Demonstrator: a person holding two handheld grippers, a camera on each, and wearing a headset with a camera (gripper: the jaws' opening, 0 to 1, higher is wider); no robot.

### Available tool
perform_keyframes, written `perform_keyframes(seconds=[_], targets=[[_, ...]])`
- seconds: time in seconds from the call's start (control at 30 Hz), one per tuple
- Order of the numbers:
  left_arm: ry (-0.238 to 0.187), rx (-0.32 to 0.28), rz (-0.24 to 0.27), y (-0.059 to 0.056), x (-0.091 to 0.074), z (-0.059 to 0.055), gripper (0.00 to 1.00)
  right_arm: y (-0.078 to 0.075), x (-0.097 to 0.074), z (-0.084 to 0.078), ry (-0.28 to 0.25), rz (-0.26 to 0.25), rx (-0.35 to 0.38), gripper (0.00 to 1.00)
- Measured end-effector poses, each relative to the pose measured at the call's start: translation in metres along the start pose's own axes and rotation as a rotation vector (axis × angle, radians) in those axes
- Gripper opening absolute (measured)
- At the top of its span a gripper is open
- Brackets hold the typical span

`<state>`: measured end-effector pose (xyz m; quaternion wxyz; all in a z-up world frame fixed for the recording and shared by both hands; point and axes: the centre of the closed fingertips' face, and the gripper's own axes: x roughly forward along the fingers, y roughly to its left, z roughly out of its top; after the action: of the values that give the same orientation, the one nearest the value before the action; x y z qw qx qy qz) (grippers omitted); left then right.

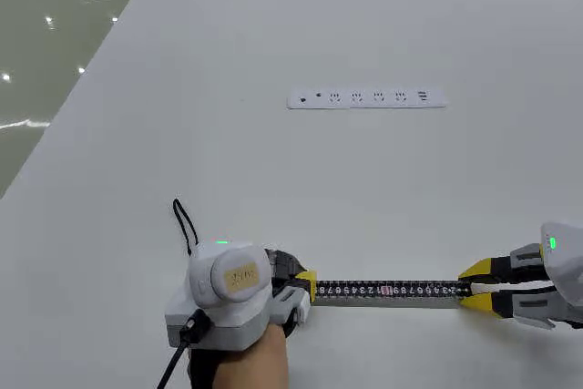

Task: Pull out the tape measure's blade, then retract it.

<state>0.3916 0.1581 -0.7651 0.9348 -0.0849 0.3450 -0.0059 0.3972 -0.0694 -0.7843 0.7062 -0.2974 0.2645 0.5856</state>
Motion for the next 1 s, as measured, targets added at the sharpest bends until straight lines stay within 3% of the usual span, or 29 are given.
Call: perform_keyframes(seconds=[1.0], targets=[[0.012, -0.011, -0.02, 0.001, -0.001, 0.0, 0.6, 0.01, 0.027, 0.03, -0.048, 0.021, 0.016, 0.12]])
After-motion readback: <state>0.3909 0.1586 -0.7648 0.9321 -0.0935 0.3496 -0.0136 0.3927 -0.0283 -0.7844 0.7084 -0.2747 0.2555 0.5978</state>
